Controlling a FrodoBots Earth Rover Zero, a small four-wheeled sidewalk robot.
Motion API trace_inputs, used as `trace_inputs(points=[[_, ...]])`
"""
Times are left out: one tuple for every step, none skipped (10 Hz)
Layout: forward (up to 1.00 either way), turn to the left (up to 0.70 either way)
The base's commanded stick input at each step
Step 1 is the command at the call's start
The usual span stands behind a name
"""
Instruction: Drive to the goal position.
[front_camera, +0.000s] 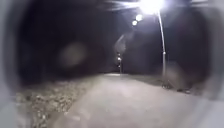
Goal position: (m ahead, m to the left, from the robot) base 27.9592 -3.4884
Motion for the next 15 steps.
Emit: trace_inputs(points=[[1.00,0.10],[1.00,0.20],[1.00,0.30],[1.00,0.04],[1.00,0.04],[1.00,0.03],[1.00,0.03],[1.00,0.03],[1.00,0.03],[1.00,0.03],[1.00,0.03],[1.00,0.03],[1.00,0.03],[1.00,0.03],[1.00,0.03]])
